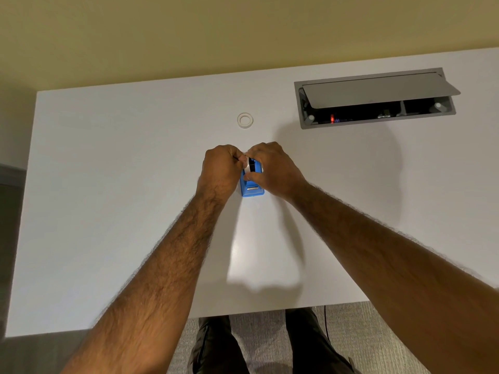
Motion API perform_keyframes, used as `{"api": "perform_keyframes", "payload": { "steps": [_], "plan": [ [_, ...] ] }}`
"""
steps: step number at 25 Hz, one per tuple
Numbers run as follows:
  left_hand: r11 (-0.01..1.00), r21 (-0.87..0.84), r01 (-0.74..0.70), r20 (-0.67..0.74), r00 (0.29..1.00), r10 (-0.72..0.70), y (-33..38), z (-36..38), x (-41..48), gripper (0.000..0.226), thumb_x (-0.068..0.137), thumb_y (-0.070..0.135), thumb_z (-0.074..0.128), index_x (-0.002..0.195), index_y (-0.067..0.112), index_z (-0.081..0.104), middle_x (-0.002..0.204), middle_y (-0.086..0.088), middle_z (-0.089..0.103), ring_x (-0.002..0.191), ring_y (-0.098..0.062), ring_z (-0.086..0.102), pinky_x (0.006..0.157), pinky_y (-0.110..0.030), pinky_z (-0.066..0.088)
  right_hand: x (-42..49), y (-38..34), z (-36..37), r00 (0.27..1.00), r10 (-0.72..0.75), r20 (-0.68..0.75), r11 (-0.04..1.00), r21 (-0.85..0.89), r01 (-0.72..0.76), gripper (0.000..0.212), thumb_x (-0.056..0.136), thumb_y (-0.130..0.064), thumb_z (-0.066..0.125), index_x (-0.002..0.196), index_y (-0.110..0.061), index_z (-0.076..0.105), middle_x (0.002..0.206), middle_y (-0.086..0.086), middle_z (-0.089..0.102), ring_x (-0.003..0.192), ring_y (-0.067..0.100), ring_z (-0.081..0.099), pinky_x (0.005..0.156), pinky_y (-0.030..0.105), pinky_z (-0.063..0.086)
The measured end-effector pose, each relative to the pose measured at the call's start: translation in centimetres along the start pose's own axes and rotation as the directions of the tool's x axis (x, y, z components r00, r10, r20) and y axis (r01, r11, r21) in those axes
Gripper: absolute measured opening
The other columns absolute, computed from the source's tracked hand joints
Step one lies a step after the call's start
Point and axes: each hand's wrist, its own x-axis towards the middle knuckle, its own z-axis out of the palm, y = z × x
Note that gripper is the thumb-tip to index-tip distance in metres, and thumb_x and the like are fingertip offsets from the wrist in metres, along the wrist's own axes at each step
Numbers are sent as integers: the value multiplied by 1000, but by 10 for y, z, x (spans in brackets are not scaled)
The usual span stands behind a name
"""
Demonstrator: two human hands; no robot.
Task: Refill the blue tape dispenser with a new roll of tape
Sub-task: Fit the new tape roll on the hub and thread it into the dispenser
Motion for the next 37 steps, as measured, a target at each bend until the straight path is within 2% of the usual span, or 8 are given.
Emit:
{"api": "perform_keyframes", "payload": {
  "steps": [10,13,15,17,20,23,27,37],
  "plan": [
    [1000,0,-10,-6,1000,10,0,1,-5,17,89,3,58,85,8,73,84,3,67,78,-12,60,78,-21,45,0,1,1,1000,-5,-4,1000,17,5,48,76,-34,77,116,-10,62,117,5,65,109,22,54,94,36,47],
    [999,23,-41,8,999,41,-1,1,-5,17,89,2,57,83,11,70,84,3,67,76,-13,60,78,-26,51,-1,1,1,1000,-10,-8,1000,10,10,47,76,-33,77,115,-10,62,116,5,65,108,22,54,94,37,47],
    [999,5,-41,3,999,41,-2,1,-8,12,90,4,57,89,13,64,82,3,66,74,-15,62,73,-29,53,0,1,1,1000,-9,-10,1000,10,9,45,76,-33,76,113,-10,63,113,6,65,106,23,54,92,37,48],
    [999,-15,-28,-5,1000,28,-2,1,-14,14,91,7,59,102,17,59,81,1,66,74,-13,63,66,-25,50,0,1,2,1000,-13,-16,1000,5,13,44,78,-33,76,112,-8,63,112,7,66,105,23,55,91,36,48],
    [998,-28,-63,-19,998,63,-5,2,-16,13,90,5,57,96,14,64,83,0,67,75,-16,63,68,-27,51,0,2,4,1000,-14,-20,1000,10,15,46,77,-33,76,113,-8,63,113,7,66,106,23,55,91,35,47],
    [998,-12,-68,-17,998,68,-5,2,-15,9,92,6,57,92,10,65,84,1,65,76,-15,61,66,-14,44,0,4,5,999,-24,-25,999,27,25,47,76,-33,77,114,-9,63,113,6,66,106,23,55,91,37,48],
    [1000,3,-28,-19,999,28,-3,3,-14,12,92,7,58,87,14,65,81,7,62,66,-2,55,59,-2,40,-1,4,5,999,-21,-42,998,53,23,45,75,-31,77,113,-10,64,112,5,66,105,23,56,91,38,49],
    [999,44,-11,-32,999,12,-1,6,-16,12,94,22,56,83,24,62,77,10,60,69,-9,58,70,-30,51,1,7,8,998,-37,-56,997,70,41,38,78,-31,74,109,-12,65,109,4,67,103,22,56,90,38,49]
  ]
}}
